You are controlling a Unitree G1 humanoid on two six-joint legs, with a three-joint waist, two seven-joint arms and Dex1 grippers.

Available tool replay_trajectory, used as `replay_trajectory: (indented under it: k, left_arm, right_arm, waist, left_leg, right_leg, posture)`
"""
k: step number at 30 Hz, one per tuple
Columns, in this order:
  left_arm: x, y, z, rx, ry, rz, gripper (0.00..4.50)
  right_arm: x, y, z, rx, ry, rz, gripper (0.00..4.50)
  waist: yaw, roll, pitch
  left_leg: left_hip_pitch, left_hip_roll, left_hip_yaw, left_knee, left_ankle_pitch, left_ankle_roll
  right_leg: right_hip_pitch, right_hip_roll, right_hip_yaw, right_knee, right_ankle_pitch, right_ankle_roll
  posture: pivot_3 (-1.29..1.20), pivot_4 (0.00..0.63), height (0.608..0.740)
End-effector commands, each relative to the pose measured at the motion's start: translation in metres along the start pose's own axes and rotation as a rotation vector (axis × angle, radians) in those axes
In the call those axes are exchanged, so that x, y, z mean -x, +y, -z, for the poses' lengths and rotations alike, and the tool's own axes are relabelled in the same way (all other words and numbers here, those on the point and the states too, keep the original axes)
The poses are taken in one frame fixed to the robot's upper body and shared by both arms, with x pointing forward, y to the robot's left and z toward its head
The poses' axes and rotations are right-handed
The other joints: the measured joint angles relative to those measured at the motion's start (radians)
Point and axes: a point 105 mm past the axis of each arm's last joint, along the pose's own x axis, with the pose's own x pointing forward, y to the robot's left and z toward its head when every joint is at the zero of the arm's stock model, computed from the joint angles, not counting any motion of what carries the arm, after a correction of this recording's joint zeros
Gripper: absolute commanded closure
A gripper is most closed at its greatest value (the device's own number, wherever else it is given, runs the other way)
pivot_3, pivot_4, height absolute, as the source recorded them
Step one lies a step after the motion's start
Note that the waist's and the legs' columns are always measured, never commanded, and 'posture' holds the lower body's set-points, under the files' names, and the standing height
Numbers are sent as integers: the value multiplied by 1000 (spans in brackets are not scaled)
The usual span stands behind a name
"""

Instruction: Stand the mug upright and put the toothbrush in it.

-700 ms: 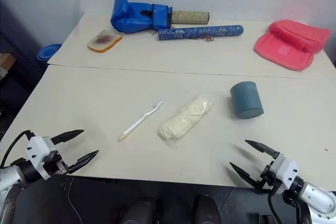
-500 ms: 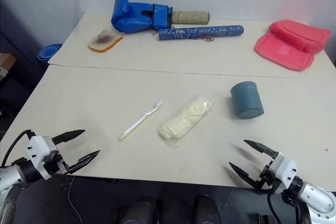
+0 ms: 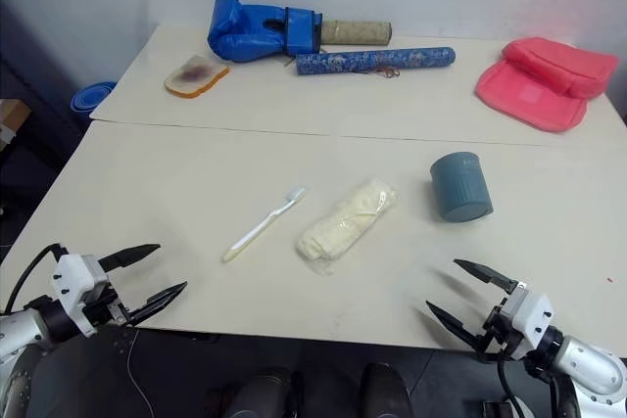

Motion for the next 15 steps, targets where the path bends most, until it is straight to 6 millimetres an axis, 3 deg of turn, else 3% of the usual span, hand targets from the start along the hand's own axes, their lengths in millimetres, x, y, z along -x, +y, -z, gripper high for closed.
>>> replay_trajectory:
  k: [1,6,10,12,15]
  left_arm:
    - [0,1,-12,-20,-32,7,0]
    - [-6,-2,-25,-10,-41,61,0]
    - [-22,-6,-44,96,15,181,0]
    - [-46,-6,-76,196,-48,243,0]
    - [-83,-21,-103,276,-22,421,0]
  right_arm:
    - [-1,-2,-9,37,-17,-13,31]
    - [-6,2,-12,36,-34,-29,31]
    - [-15,7,-33,54,-141,-31,31]
    - [-21,7,-46,5,-205,-20,31]
    - [-29,7,-65,-29,-310,-15,31]
  waist:
    - [0,0,0]
    - [0,0,0]
    - [2,0,0]
    - [6,2,1]
    - [7,0,0]
  left_leg:
    - [0,0,0,0,0,0]
    - [0,0,0,0,0,0]
    - [0,0,-1,1,0,0]
    - [0,0,-2,1,1,0]
    - [-1,-2,-7,3,2,0]
  right_leg:
    - [0,0,0,0,0,0]
    - [0,0,0,2,0,0]
    - [0,0,1,4,0,0]
    - [1,0,1,4,0,0]
    - [2,-1,1,6,0,0]
  posture:
    - [0,150,740]
    - [0,150,740]
    - [0,150,740]
    - [0,150,740]
    - [0,150,740]
